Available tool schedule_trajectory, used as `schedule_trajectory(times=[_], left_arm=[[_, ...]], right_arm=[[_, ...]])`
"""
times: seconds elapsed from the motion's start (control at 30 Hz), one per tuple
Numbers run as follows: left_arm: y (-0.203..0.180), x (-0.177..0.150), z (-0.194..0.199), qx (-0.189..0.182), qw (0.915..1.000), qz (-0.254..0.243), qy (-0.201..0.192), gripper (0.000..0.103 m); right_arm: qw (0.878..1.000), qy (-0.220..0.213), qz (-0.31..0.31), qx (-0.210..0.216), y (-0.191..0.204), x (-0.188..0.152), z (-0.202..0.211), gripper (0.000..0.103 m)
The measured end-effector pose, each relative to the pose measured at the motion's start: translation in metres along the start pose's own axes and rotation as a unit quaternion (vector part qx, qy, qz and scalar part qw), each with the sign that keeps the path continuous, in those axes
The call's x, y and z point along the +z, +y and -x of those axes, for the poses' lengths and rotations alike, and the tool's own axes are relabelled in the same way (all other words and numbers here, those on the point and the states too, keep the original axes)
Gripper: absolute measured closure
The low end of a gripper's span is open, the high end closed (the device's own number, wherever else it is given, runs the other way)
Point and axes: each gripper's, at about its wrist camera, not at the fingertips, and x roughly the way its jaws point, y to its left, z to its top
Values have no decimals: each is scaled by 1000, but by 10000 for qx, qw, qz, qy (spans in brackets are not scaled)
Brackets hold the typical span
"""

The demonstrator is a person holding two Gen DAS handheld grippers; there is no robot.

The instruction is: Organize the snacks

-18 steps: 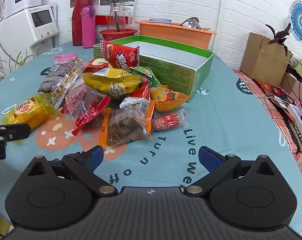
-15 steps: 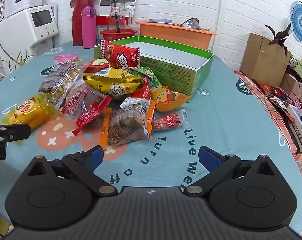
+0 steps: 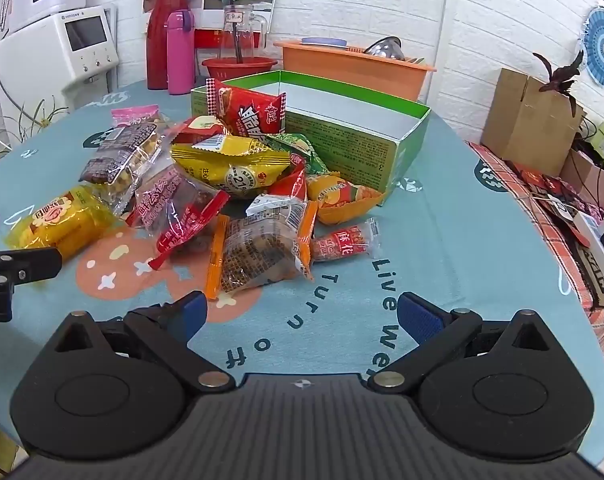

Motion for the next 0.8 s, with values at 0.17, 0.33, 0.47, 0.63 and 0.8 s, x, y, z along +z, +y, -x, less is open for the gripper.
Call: schedule_trajectory(times=[0.17, 0.33, 0.47, 0.63, 0.8], left_arm=[[1, -1, -2, -1, 10000, 21, 11, 0], [2, -1, -2, -19, 10000, 16, 7, 0], [2, -1, -3, -30, 10000, 22, 14, 0], [3, -2, -5, -32, 10000, 43, 31, 0], [4, -2, -7, -28, 10000, 69, 42, 0]], right_arm=[[10000, 24, 13, -2, 1, 0, -2, 0], [10000, 36, 42, -2, 4, 1, -3, 0], [10000, 41, 55, -6, 5, 1, -4, 0], [10000, 56, 77, -1, 7, 1, -5, 0], [9999, 75, 117, 34, 10, 2, -7, 0]])
